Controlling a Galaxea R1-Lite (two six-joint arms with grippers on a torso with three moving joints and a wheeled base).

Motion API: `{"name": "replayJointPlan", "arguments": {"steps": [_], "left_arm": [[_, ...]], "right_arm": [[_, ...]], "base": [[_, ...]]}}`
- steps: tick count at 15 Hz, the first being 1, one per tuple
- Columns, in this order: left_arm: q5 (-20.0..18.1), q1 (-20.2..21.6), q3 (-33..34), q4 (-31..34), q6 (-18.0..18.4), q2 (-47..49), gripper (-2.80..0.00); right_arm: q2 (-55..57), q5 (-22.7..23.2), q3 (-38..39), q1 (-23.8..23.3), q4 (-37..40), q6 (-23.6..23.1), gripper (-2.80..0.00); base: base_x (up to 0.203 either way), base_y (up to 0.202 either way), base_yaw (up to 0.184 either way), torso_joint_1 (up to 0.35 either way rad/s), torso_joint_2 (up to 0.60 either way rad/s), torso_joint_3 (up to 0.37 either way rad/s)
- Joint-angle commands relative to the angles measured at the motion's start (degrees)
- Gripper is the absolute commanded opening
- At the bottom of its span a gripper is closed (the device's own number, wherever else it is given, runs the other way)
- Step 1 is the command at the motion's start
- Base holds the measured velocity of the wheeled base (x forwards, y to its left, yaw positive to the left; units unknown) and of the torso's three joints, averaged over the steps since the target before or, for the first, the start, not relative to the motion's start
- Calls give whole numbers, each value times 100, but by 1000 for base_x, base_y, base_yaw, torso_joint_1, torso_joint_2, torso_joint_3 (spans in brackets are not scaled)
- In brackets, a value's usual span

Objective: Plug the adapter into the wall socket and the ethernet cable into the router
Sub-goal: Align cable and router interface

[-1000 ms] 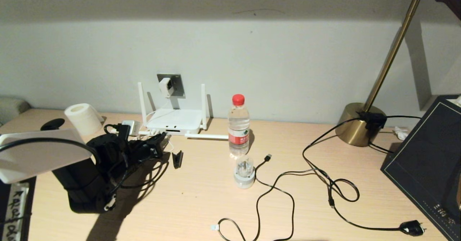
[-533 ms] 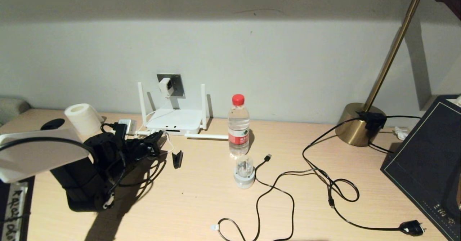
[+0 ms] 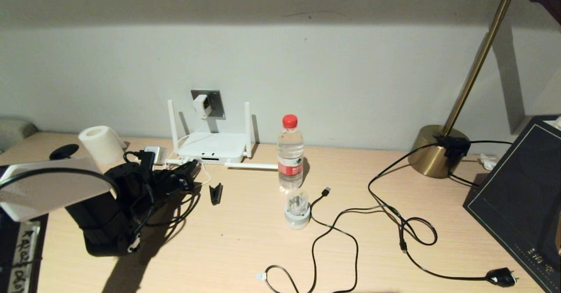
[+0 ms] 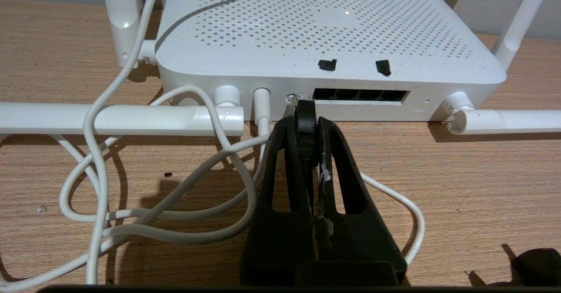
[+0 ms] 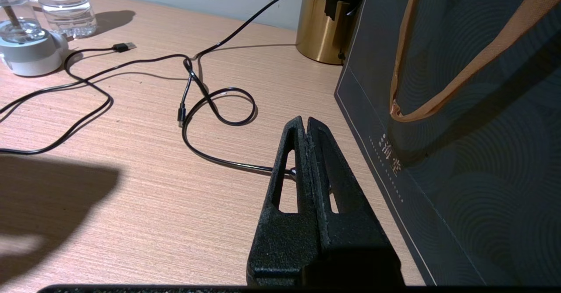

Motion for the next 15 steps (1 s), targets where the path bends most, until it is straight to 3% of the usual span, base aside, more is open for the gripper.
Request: {"name": "replayJointPlan", "arguments": {"steps": [1,15], "left_arm": [[-7,5,-25,-45,-4,78,-280],[-12,-82,90,-45,-4,-9,-280]], "right_arm": [[9,5,202,0,-7,-5,-280],[9,5,202,0,-7,-5,-280]], "base": [[0,0,0,0,0,0],[0,0,0,0,0,0]]}}
